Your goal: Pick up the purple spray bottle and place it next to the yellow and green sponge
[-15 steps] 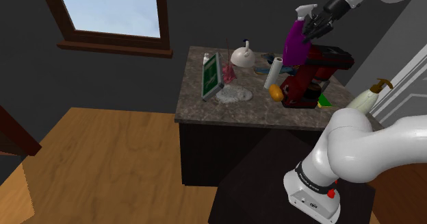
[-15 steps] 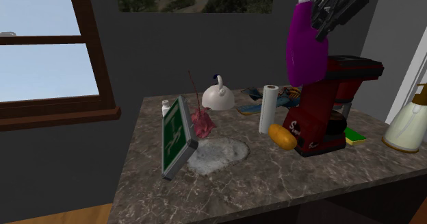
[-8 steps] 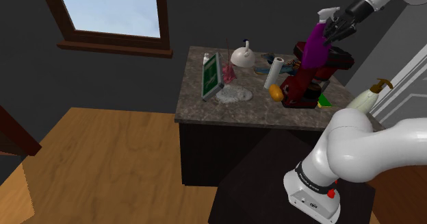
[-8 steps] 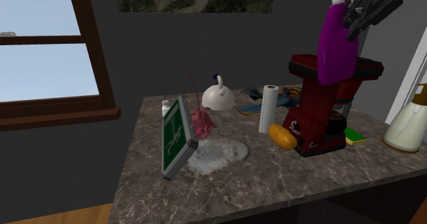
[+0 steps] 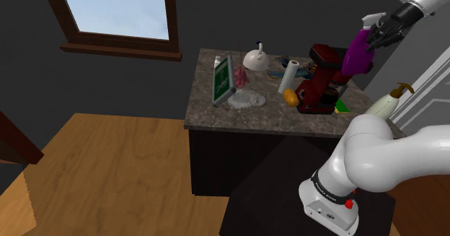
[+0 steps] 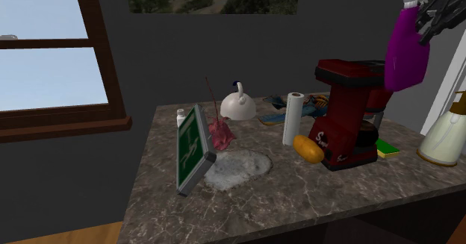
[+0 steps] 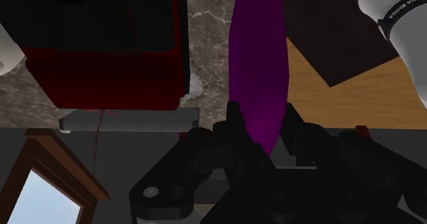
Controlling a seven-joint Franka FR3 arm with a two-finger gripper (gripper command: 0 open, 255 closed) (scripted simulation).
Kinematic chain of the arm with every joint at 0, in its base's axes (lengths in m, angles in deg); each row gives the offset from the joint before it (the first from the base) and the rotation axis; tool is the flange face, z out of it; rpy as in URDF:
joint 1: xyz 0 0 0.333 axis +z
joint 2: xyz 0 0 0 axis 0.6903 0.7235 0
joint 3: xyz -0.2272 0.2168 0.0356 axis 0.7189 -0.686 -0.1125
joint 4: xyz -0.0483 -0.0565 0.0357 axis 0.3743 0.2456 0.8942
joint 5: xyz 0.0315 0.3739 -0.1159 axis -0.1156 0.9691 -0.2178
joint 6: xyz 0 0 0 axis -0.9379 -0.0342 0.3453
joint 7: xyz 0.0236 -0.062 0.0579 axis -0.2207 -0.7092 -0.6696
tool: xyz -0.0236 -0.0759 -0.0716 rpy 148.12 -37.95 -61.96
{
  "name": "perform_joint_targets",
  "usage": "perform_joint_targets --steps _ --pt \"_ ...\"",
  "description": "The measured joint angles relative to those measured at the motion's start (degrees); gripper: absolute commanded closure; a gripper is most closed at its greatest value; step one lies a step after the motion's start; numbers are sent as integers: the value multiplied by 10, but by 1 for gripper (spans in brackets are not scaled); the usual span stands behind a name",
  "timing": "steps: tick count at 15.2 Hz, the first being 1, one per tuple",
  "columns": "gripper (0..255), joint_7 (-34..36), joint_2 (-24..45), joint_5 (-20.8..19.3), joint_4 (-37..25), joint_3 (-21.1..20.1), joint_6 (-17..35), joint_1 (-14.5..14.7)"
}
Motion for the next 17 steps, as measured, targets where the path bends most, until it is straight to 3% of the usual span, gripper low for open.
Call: perform_joint_targets --steps 3,9,17 --pt "255 -36 1 -18 -47 37 -28 15" --pt "255 -108 9 -53 -183 116 -104 71" --pt "255 -128 -15 -79 -145 137 -73 60"
